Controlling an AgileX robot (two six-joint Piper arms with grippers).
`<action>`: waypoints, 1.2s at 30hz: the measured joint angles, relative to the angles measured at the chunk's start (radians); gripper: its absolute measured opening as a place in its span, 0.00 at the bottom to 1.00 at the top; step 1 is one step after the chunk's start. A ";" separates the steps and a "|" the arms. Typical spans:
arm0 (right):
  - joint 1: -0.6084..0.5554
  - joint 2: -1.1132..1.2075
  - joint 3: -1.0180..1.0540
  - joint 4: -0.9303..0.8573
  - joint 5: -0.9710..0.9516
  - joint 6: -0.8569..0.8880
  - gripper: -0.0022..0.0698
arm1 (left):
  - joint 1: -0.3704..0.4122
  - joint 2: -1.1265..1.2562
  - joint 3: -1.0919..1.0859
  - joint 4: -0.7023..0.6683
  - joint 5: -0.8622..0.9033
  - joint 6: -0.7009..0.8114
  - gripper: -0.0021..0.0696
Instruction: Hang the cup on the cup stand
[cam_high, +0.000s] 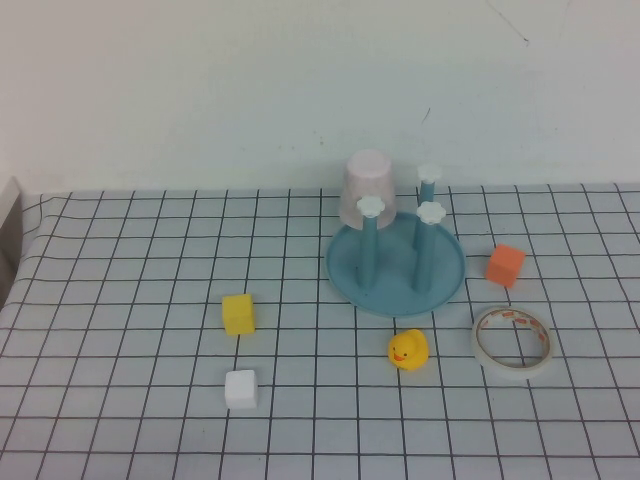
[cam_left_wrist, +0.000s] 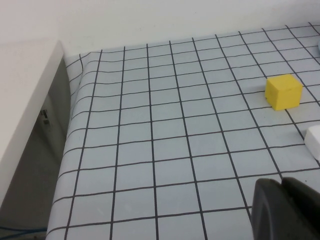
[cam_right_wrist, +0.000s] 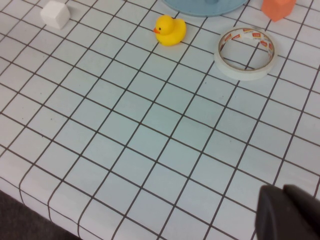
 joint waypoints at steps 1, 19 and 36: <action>0.000 0.000 0.000 0.000 0.000 0.000 0.03 | 0.000 0.000 0.000 0.000 0.000 0.002 0.03; 0.000 0.000 0.000 0.000 0.000 0.000 0.03 | 0.000 0.000 0.000 0.000 0.000 0.027 0.03; 0.000 0.000 0.000 0.000 0.000 0.000 0.03 | 0.000 0.000 0.000 0.000 0.000 0.021 0.03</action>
